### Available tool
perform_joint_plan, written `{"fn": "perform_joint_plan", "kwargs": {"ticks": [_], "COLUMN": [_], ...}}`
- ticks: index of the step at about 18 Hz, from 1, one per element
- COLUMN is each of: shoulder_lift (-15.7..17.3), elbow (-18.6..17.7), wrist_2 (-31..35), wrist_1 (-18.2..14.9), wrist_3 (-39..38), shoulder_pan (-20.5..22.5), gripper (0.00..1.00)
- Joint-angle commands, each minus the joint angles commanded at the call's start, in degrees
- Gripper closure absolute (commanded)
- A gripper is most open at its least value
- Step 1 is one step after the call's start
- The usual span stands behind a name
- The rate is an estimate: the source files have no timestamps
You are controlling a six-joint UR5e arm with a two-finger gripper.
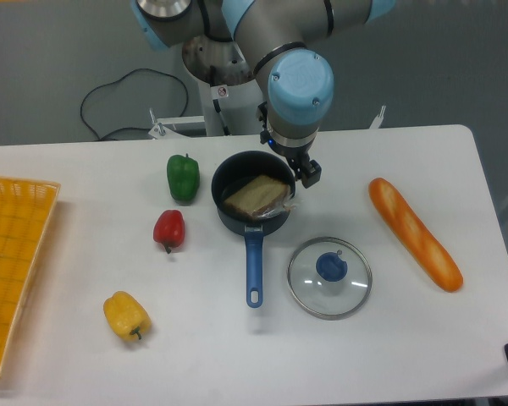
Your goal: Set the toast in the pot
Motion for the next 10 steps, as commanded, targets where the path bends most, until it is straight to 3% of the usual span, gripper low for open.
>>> {"fn": "perform_joint_plan", "kwargs": {"ticks": [7,10], "shoulder_lift": [0.53,0.18], "elbow": [-0.09,-0.18], "wrist_2": [-1.15,-2.02], "wrist_1": [3.79,3.88], "wrist_3": [-0.18,-0.26], "shoulder_pan": [-1.31,-1.58], "gripper": [0.00,0.00]}}
